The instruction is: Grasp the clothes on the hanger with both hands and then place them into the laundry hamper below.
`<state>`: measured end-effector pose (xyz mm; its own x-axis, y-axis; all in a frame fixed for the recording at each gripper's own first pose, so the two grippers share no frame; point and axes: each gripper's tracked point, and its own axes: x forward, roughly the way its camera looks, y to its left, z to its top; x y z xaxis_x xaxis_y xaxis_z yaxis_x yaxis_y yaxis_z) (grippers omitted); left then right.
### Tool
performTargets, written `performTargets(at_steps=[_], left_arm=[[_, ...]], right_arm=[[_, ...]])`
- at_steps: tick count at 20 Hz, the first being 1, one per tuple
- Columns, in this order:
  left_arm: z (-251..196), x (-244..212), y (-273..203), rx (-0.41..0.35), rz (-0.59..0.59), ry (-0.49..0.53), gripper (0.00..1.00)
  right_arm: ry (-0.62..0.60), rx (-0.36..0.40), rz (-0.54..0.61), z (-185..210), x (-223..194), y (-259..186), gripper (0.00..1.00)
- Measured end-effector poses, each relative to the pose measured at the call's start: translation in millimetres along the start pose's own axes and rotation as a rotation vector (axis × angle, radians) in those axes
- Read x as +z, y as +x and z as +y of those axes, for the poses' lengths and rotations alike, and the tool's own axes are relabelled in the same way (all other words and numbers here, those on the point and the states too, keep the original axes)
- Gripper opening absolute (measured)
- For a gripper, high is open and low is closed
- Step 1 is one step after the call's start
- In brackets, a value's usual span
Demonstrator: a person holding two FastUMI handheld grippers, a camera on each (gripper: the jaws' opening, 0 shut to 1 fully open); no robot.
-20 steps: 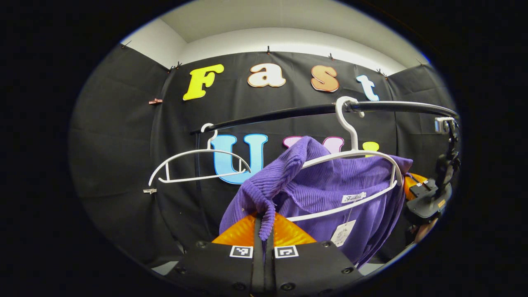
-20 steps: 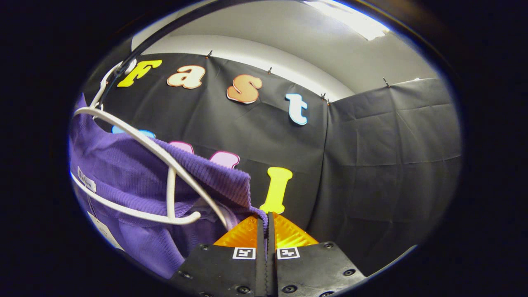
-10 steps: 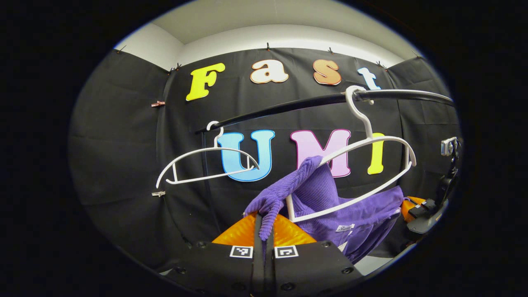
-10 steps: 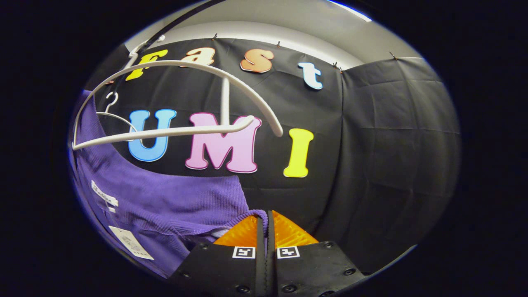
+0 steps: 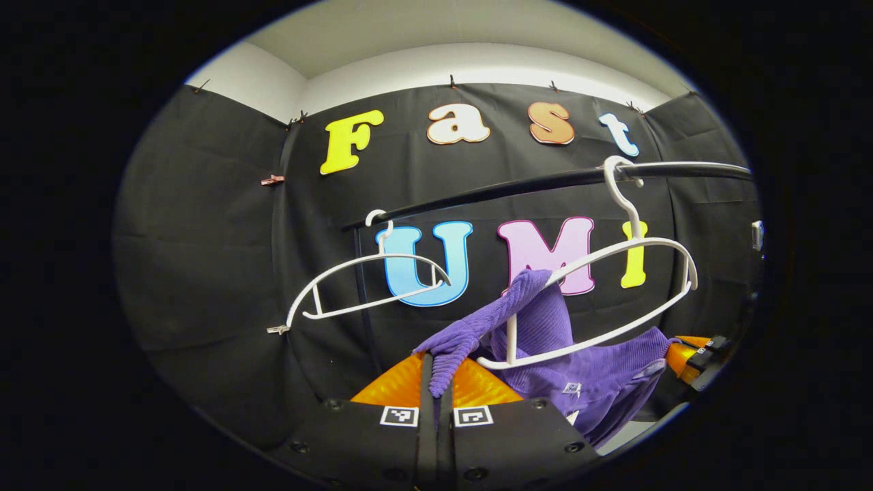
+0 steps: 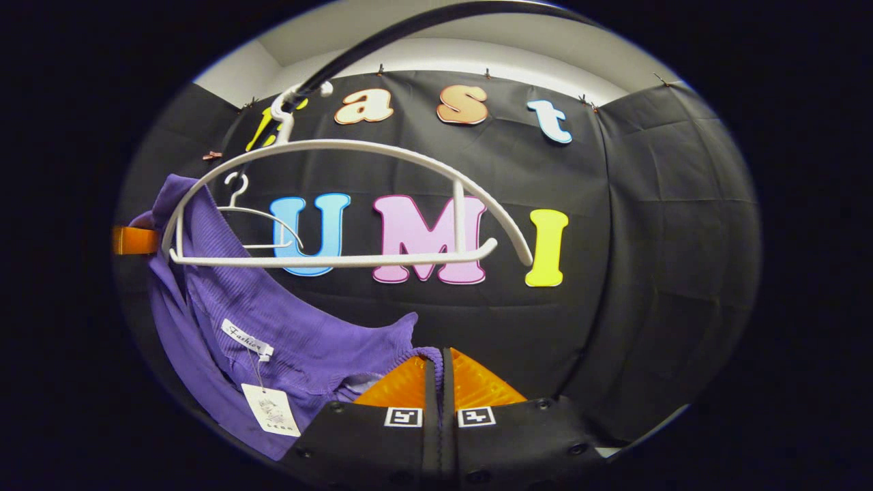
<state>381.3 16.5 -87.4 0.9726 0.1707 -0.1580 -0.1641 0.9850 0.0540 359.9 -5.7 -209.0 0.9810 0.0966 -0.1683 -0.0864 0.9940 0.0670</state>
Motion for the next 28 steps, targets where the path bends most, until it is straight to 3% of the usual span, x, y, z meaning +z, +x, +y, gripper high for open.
performTargets(at_steps=[2, 5, 6, 10, 15, 23, 26, 28], left_arm=[[12.9, -4.8, 0.8, 0.018, 0.018, -0.042, 0.05], [52.2, -29.8, 3.4, 0.098, 0.080, -0.079, 0.05], [58.1, -41.6, 4.1, 0.102, 0.102, -0.094, 0.04], [58.2, -92.0, -9.3, 0.089, 0.189, -0.088, 0.05], [13.8, -112.2, -31.1, -0.029, 0.238, -0.078, 0.05], [-71.1, -34.9, -62.5, -0.250, 0.141, -0.120, 0.04], [-92.7, -13.7, -71.9, -0.309, 0.113, -0.148, 0.04], [-101.9, -24.7, -73.7, -0.319, 0.133, -0.137, 0.05]], right_arm=[[-0.006, 0.024, 0.009, 7.7, -1.1, -5.6, 0.08], [-0.004, 0.045, 0.022, 15.0, -6.8, -14.2, 0.04], [-0.006, 0.052, 0.024, 18.0, -7.3, -16.7, 0.08], [0.008, 0.083, 0.041, 29.0, -9.6, -31.5, 0.04], [0.030, 0.142, 0.053, 56.9, 2.2, -49.6, 0.04], [0.015, 0.215, -0.099, 81.6, 92.2, -86.1, 0.04], [0.015, 0.238, -0.111, 83.9, 102.6, -92.6, 0.07], [0.047, 0.240, -0.073, 78.5, 88.4, -90.8, 0.04]])
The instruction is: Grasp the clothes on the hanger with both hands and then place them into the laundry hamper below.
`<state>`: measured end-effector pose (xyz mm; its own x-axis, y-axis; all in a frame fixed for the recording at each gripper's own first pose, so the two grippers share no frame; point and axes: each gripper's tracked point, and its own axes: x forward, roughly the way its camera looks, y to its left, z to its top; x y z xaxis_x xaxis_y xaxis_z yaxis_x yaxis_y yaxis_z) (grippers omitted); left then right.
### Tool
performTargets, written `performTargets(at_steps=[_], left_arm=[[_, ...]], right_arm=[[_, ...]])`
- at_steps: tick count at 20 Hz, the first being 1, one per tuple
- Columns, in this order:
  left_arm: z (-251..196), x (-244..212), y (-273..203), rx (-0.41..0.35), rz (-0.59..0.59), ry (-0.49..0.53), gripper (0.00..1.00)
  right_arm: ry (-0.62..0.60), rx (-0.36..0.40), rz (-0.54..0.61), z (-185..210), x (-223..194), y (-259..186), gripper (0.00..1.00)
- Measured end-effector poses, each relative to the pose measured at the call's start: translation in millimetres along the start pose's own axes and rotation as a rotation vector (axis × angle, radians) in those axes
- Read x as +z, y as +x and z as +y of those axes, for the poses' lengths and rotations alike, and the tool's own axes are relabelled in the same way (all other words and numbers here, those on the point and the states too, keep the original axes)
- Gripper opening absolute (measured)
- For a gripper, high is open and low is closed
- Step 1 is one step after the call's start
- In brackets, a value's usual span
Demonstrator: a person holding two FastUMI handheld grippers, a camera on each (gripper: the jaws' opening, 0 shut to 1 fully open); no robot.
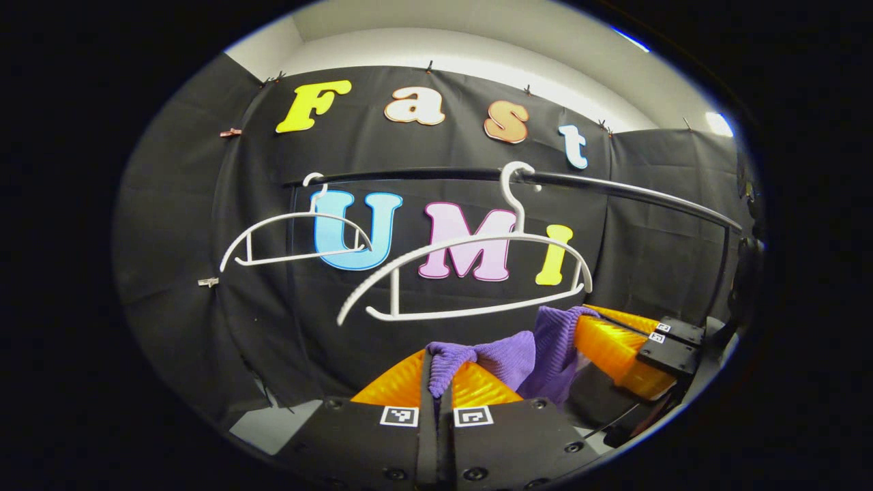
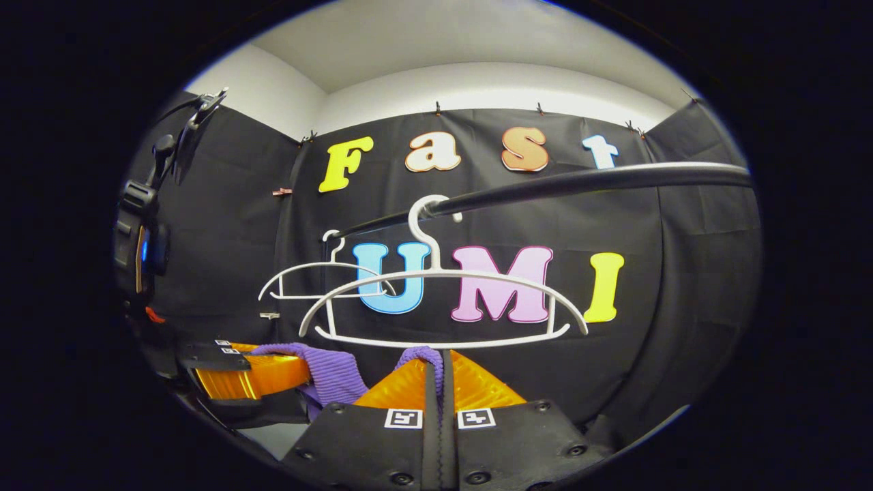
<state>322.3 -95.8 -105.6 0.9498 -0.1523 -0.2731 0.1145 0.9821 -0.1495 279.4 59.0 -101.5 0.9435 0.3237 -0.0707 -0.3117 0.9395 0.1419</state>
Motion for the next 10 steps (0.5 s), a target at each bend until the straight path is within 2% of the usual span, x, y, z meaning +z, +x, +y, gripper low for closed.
performTargets(at_steps=[5, 10], left_arm=[[-8.6, -81.4, 12.1, -0.028, 0.140, -0.031, 0.05], [5.6, -175.2, 26.3, -0.001, 0.300, -0.029, 0.05]], right_arm=[[0.026, -0.002, 0.188, -15.1, -81.1, -8.9, 0.05], [0.026, -0.009, 0.418, -32.0, -187.5, -24.0, 0.05]])
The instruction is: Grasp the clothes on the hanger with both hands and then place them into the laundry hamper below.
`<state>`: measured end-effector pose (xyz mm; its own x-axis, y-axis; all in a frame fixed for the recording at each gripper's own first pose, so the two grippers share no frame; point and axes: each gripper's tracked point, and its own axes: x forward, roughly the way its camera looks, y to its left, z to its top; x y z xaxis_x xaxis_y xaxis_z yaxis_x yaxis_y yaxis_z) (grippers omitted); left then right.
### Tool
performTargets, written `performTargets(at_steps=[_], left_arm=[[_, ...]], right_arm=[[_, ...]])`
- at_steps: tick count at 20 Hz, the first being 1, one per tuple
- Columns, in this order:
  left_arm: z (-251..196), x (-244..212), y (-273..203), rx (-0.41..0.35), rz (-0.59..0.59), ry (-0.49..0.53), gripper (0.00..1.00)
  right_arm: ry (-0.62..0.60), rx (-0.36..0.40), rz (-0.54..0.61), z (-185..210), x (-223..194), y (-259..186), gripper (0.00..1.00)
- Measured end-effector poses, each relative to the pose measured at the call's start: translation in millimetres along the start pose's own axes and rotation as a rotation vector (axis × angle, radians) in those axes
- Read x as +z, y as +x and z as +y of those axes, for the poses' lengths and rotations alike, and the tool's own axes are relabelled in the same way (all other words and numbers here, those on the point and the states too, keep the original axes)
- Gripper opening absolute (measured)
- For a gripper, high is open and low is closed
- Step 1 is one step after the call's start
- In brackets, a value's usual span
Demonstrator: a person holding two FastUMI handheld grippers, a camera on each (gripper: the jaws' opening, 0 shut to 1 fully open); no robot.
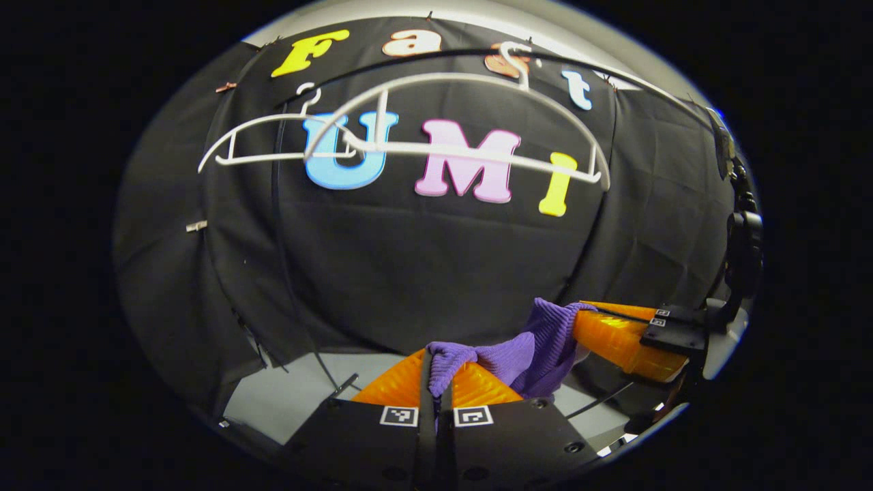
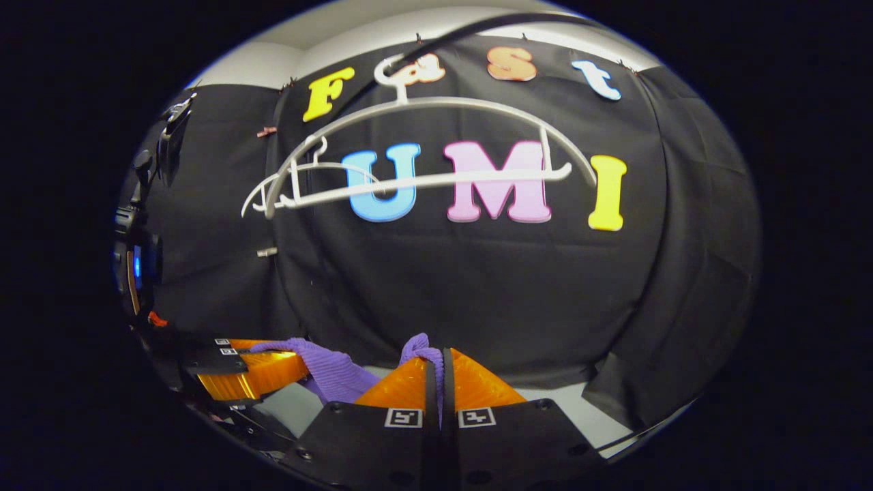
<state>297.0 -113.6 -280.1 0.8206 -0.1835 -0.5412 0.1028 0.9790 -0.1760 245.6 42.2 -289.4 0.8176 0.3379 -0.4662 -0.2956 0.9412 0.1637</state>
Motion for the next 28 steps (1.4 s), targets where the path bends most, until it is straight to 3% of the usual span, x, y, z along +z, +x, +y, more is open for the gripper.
performTargets(at_steps=[6, 10, 11, 15, 19, 21, 23, 24, 28], left_arm=[[0.8, -110.7, 37.4, 0.030, 0.254, -0.030, 0.05], [5.1, -176.5, 50.4, 0.046, 0.418, -0.003, 0.05], [5.0, -190.1, 53.0, 0.055, 0.452, -0.004, 0.06], [3.4, -231.8, 59.5, 0.063, 0.572, 0.021, 0.05], [2.6, -251.9, 60.8, 0.067, 0.653, -0.004, 0.05], [-0.2, -254.3, 62.9, 0.052, 0.651, -0.004, 0.10], [-2.2, -264.4, 69.9, 0.051, 0.645, -0.010, 0.66], [-3.3, -245.6, 57.0, 0.048, 0.649, -0.017, 0.93], [-6.7, -240.2, 57.8, 0.038, 0.624, -0.048, 0.95]], right_arm=[[-0.009, -0.023, 0.287, -18.7, -121.3, 21.0, 0.05], [-0.025, -0.015, 0.473, -10.1, -183.6, 31.4, 0.08], [-0.020, -0.015, 0.516, -6.9, -194.6, 31.4, 0.05], [0.025, -0.042, 0.646, -9.4, -230.8, 28.6, 0.05], [0.068, -0.049, 0.685, -7.1, -234.6, 26.0, 0.07], [0.064, -0.073, 0.680, -5.8, -230.2, 28.4, 0.22], [0.059, -0.096, 0.683, -10.4, -226.5, 23.9, 0.72], [0.068, -0.101, 0.681, -9.3, -229.8, 25.2, 0.97], [0.074, -0.101, 0.669, 0.9, -219.2, 21.4, 0.99]])
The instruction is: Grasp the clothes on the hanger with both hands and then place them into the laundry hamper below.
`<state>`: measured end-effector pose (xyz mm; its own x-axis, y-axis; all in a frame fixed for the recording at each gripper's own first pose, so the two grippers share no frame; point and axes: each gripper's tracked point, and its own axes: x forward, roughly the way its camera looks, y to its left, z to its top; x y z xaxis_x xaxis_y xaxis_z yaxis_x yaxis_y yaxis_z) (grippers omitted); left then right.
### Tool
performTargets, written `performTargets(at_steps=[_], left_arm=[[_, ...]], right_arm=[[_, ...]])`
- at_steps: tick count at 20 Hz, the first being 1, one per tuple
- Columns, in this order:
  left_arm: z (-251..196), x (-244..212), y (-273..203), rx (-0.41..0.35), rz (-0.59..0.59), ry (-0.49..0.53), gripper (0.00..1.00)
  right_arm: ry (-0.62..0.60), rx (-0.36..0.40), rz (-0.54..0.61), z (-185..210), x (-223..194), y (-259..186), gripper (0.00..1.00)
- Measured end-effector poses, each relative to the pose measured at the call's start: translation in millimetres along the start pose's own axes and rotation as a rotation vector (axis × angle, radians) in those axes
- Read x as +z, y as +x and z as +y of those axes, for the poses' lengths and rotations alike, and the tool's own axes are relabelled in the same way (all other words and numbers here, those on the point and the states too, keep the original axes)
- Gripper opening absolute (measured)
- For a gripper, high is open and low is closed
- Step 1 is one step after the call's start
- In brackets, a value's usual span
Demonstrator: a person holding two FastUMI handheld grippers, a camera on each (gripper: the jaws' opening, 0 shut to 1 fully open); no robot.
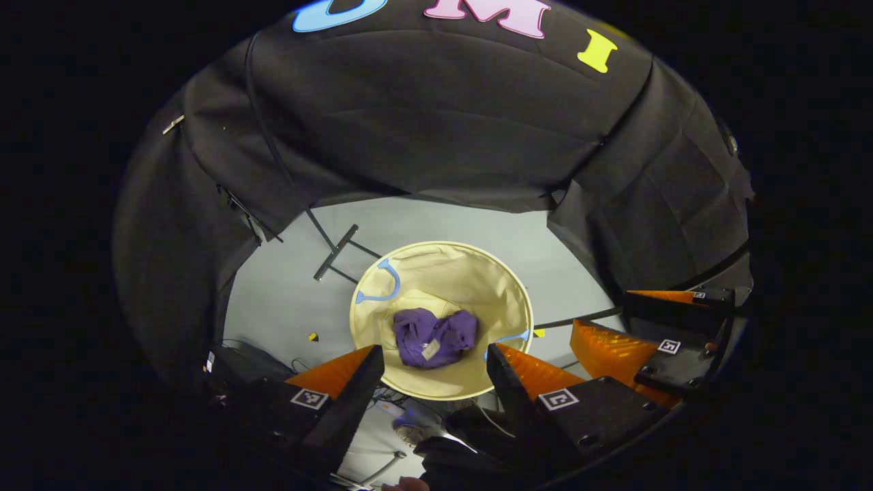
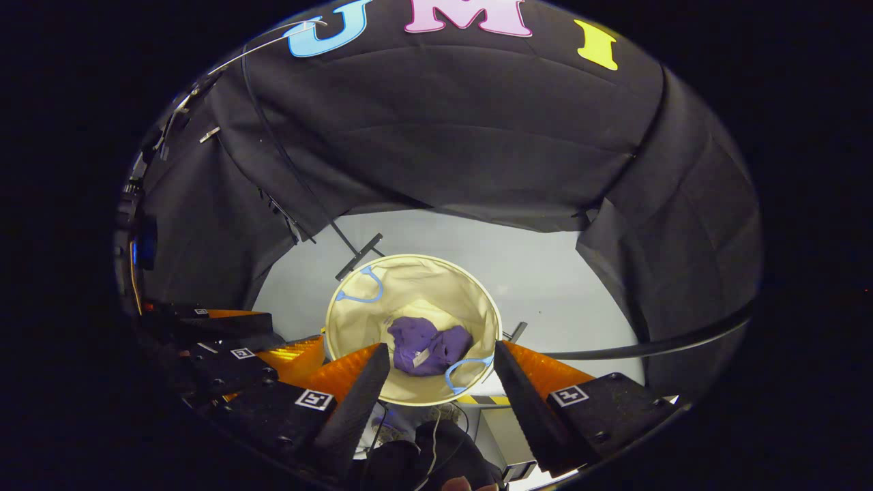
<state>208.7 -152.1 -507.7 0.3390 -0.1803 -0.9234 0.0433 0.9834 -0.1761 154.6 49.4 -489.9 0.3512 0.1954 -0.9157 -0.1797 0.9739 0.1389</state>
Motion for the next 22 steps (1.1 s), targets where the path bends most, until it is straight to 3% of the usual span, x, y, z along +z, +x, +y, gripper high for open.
performTargets(at_steps=[8, 10, 11, 22], left_arm=[[15.9, 16.0, -67.9, 0.013, -0.166, 0.003, 0.95], [16.0, 26.5, -96.0, 0.009, -0.236, 0.008, 0.92], [16.9, 32.3, -111.8, 0.013, -0.273, 0.015, 0.95], [40.6, 70.7, -292.2, 0.046, -0.676, 0.065, 0.95]], right_arm=[[-0.010, -0.039, -0.143, 12.9, 27.4, -61.4, 0.99], [-0.012, -0.051, -0.195, 16.2, 36.3, -85.6, 0.94], [-0.014, -0.062, -0.227, 16.5, 41.3, -99.9, 0.99], [-0.069, -0.164, -0.607, 42.9, 107.1, -264.3, 0.98]])
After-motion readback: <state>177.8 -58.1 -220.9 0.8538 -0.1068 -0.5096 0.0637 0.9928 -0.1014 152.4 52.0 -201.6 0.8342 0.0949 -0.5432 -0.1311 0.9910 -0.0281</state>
